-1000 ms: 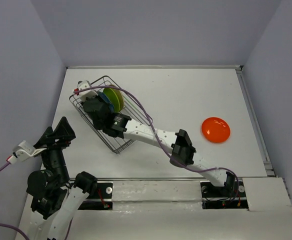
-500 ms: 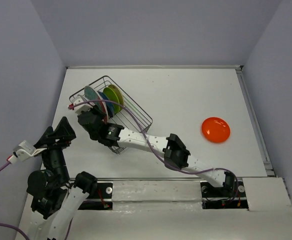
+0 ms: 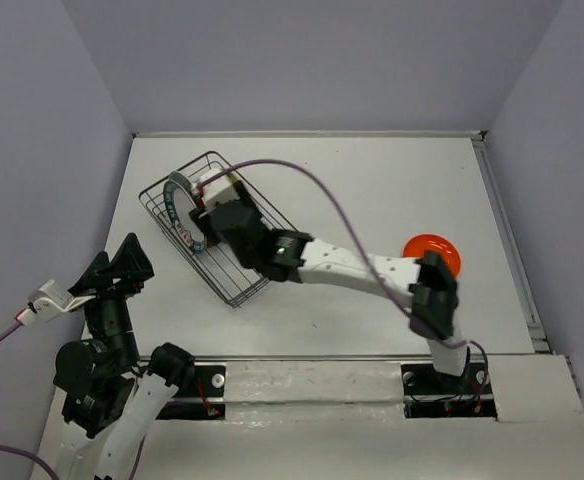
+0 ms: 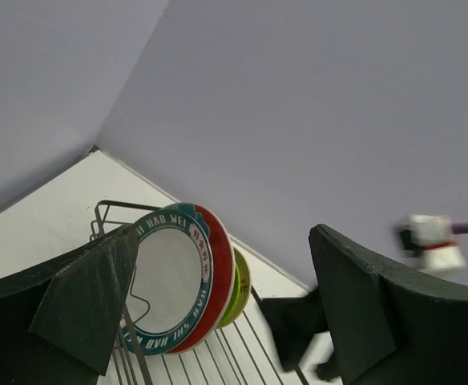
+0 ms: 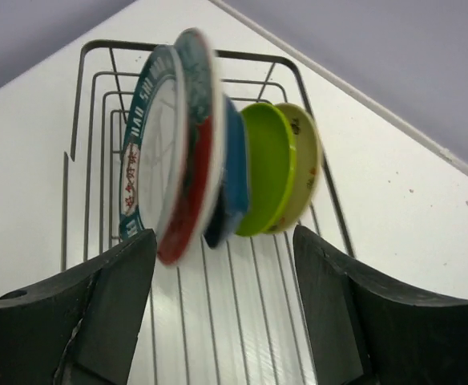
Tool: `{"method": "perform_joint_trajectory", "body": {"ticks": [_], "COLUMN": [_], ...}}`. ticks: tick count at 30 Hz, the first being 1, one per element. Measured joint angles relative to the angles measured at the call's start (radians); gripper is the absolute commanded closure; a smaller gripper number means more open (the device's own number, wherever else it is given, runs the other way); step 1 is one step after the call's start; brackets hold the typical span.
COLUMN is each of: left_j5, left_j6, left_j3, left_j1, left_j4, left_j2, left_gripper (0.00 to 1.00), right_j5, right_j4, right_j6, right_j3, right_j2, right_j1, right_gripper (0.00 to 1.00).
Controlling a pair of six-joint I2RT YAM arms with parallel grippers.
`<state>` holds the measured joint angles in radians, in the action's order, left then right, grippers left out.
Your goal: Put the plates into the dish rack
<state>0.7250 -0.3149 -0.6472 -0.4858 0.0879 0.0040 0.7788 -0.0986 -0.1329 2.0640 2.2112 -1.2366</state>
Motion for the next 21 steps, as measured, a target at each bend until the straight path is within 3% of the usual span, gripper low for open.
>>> {"method": "perform_joint_trajectory", "body": {"ticks": [3,5,9,13,17,21], "left_j5": [-0.013,-0.023,-0.043,-0.052,-0.054,-0.050], "left_j6": [0.000,0.000,0.000,0.000,0.000,0.000], "left_j3": [0.000,0.000,0.004,0.009,0.011,0.011], "left_j1": [-0.008,-0.017,-0.030,-0.044,-0.063,-0.082], "left_j4": [0.000,0.000,0.000,-0.001,0.000,0.004], "left_j2": [0.000,0.000,0.000,0.000,0.000,0.000], "left_gripper": [0.01,0.01,0.01,0.01,0.01,0.01], "right_j5": [-0.157,-0.251,-0.346,-0.413,-0.468,-0.545], "right_j4": [-0.003,0.056,0.049,-0.149,-0.255,-0.267], "right_j6": [0.206,0.358,0.685,0.837,0.880,0.901], "right_j3": [-0.395,-0.613,-1.145,-1.467,-1.561,-1.586], "right_j2": [-0.403,-0.647,-1.154,-1.479,-1.570,-1.477], "right_j1": [0.116,0.293,0.867,1.168,1.375,1.487], "right_gripper": [0.28,0.29,0.29,0.28,0.28,0.29]}}
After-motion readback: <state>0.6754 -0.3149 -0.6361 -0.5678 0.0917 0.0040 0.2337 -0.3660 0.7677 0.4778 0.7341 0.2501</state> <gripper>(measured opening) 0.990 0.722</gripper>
